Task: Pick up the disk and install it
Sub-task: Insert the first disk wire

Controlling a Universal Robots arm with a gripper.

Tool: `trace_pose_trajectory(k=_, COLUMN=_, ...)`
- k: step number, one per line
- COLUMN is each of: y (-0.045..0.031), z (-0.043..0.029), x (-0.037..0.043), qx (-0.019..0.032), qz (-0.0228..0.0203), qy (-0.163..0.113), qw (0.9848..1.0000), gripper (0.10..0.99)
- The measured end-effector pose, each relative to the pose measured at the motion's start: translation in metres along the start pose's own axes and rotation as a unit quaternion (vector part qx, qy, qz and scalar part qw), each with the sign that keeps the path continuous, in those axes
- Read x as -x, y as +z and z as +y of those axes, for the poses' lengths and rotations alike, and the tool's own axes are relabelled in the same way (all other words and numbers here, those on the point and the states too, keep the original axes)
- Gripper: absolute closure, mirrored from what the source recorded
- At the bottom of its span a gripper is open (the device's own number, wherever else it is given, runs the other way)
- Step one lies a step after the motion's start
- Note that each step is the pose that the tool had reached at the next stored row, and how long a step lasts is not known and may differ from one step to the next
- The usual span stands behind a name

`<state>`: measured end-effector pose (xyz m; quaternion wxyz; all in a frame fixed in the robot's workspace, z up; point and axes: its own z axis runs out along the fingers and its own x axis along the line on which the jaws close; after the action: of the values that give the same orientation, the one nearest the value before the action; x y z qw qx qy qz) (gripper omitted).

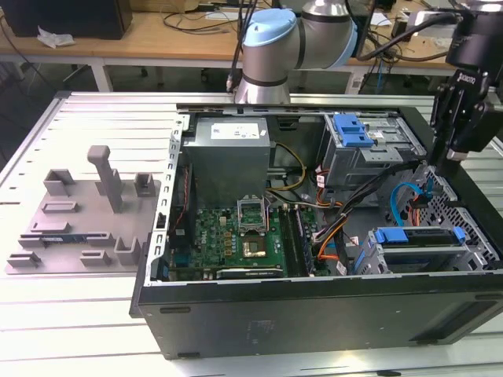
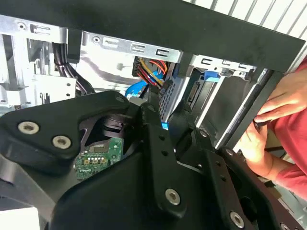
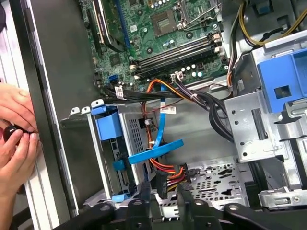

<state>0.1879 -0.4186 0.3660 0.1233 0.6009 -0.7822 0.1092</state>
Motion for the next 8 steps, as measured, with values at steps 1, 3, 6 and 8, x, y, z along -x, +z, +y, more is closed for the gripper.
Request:
trace_pose_trajectory(k=1, y=0.0021, z=0.0001, x=0.001, qx=-0.0003, qz=0.0014, qy=0.0, qw=1.0, gripper=0.733)
trace_pose_trajectory(k=3, y=0.0057, z=0.0002, x=0.0024, qx=-0.0007, qz=0.0041, qy=0.0, qw=1.0, gripper=0.733)
trace_pose_trajectory(k=6, y=0.0086, z=0.0, x=0.0035, qx=-0.0008, qz=0.0057, qy=0.0, qw=1.0, gripper=0.733)
trace_pose_trajectory(k=8, y=0.0088, z=-0.0006, x=0.0037, qx=-0.0004, qz=0.0064, qy=0.0, qw=1.0, gripper=0.733)
